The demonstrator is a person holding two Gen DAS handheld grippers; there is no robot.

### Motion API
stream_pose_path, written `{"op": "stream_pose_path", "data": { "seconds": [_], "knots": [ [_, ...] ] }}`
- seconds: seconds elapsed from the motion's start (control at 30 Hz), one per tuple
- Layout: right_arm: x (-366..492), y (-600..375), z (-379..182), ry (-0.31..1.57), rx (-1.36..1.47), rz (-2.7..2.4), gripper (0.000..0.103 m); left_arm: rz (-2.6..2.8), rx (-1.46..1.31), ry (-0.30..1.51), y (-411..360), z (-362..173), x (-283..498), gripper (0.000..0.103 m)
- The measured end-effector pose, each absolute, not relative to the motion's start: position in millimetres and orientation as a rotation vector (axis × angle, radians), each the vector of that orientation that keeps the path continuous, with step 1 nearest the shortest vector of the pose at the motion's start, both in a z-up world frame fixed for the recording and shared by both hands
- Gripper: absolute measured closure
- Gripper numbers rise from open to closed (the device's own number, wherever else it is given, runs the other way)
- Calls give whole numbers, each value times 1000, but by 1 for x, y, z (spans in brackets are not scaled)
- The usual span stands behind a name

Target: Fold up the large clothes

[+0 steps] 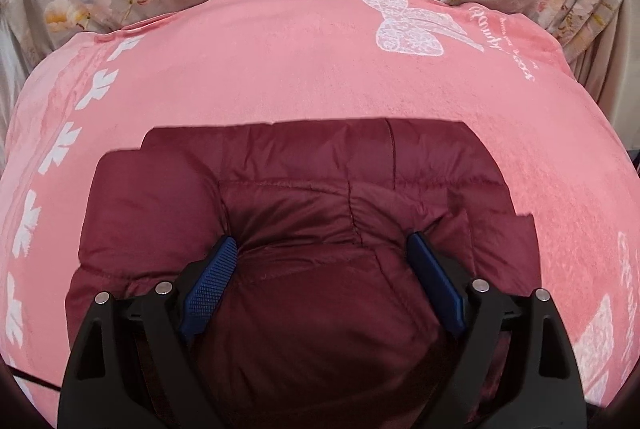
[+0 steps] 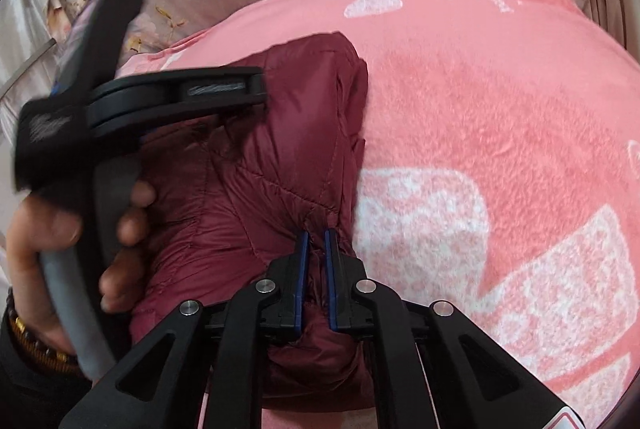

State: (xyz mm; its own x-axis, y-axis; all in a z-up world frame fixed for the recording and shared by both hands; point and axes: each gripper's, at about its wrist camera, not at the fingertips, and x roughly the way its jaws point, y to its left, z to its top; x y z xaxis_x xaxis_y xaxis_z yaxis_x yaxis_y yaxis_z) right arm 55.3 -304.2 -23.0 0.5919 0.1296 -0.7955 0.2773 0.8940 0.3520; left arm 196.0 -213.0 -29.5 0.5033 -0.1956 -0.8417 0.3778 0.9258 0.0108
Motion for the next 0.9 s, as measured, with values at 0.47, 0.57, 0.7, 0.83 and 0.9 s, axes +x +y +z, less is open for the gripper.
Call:
{"op": "stream_pose_path", "data": {
  "seconds": [0.47, 0.57, 0.7, 0.83, 0.9],
  "knots": [
    [56, -303, -25, 942, 493, -110, 99, -318, 228, 936, -213, -41, 188, 18],
    [55, -303, -18, 961, 481, -119, 98, -317, 224, 942, -212, -40, 188, 18],
    [54, -297, -10, 973, 438, -142, 96, -313, 215, 947, -211, -37, 187, 18],
    [45, -294, 7, 954, 398, -151, 90, -297, 180, 931, -196, -21, 175, 21],
    [42, -294, 17, 933, 367, -166, 88, -306, 131, 904, -179, -5, 163, 20]
  ]
}}
